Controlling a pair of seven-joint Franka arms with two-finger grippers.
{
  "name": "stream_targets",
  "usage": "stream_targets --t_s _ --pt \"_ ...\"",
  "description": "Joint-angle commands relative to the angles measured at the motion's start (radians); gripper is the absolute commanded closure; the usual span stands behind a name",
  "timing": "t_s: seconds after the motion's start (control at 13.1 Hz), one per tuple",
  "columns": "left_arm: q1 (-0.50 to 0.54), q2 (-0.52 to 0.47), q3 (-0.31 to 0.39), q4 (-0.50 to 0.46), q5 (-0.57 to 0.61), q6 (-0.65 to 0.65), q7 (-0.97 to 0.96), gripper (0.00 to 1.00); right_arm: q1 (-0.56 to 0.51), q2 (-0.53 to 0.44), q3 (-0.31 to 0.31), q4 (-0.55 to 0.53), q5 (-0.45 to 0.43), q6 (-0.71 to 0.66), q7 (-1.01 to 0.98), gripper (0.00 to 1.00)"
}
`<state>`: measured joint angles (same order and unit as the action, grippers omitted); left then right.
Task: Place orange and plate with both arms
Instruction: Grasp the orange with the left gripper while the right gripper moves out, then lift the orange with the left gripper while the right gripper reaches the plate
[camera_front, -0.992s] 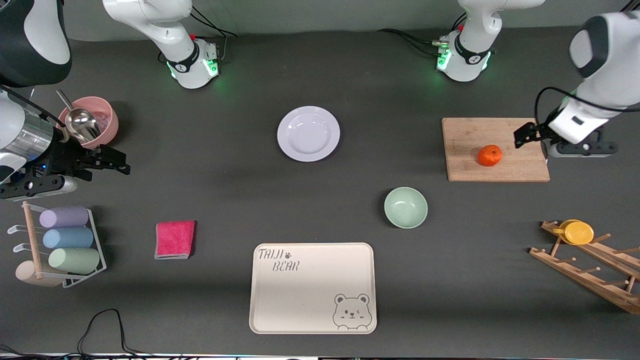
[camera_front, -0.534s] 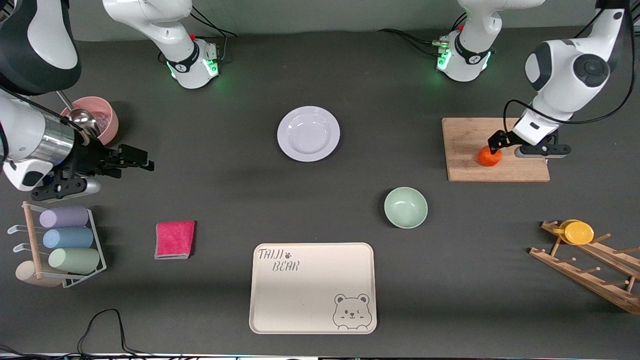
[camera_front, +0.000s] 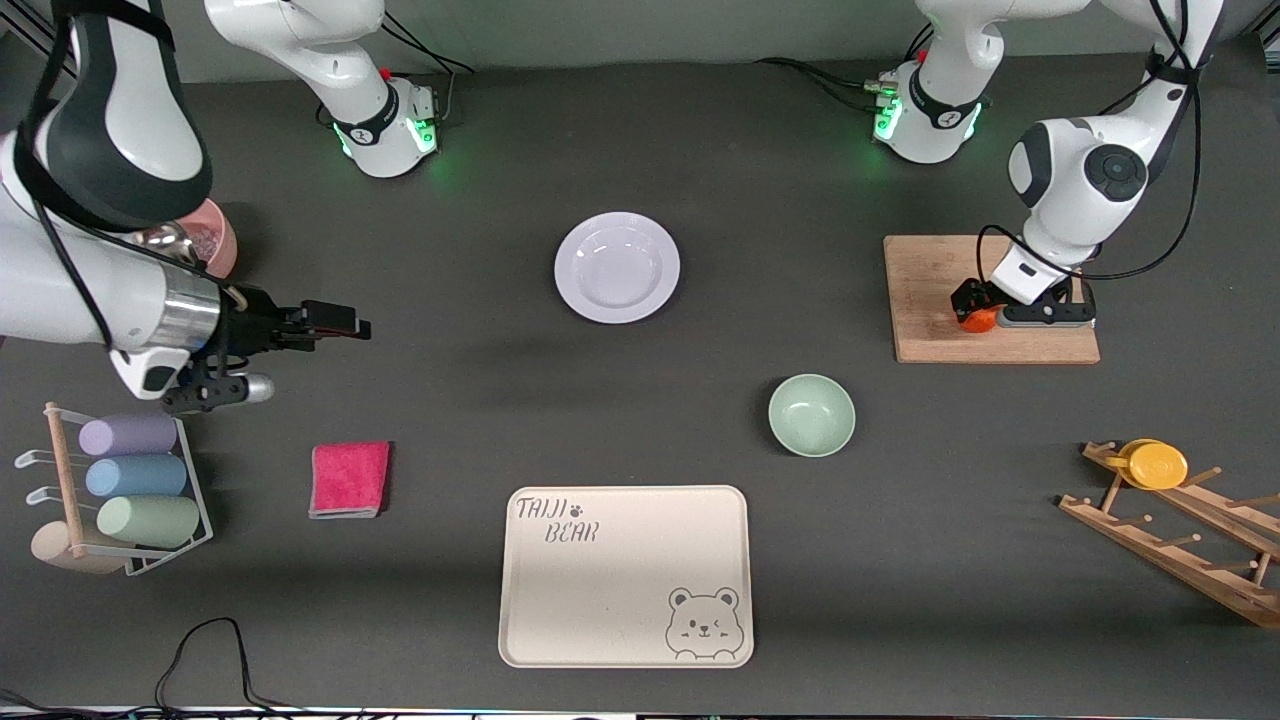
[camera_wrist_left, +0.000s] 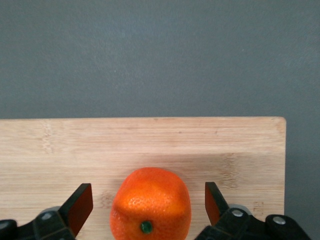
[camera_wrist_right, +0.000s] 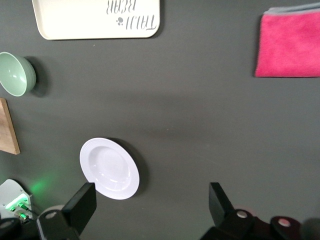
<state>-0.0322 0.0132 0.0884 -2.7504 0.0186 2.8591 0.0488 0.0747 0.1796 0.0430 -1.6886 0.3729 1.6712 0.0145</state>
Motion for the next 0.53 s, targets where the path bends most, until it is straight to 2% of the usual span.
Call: stream_targets --t_s 0.0,0.08,0.15,0.23,0.46 --pt "0.011 -0.009 -0.001 -0.015 -0.002 0.011 -0.009 0.00 0.019 0.023 -0.008 0.000 0.040 0.018 0.025 0.00" --pt "0.011 -0.003 -0.001 -0.015 -0.003 0.011 -0.009 0.00 0.016 0.031 -0.009 0.001 0.046 0.021 0.018 0.00" --pt "0.011 0.001 -0.001 -0.015 -0.003 0.012 -0.009 0.00 0.016 0.041 -0.011 0.001 0.102 0.028 0.018 0.00" --pt "0.011 0.008 -0.001 -0.015 -0.006 0.012 -0.010 0.00 0.008 0.063 -0.015 -0.002 0.201 0.028 0.018 0.00" --pt "0.011 0.019 -0.001 -0.014 -0.008 0.012 -0.021 0.00 0.016 0.112 -0.014 -0.005 0.320 0.062 0.012 0.00"
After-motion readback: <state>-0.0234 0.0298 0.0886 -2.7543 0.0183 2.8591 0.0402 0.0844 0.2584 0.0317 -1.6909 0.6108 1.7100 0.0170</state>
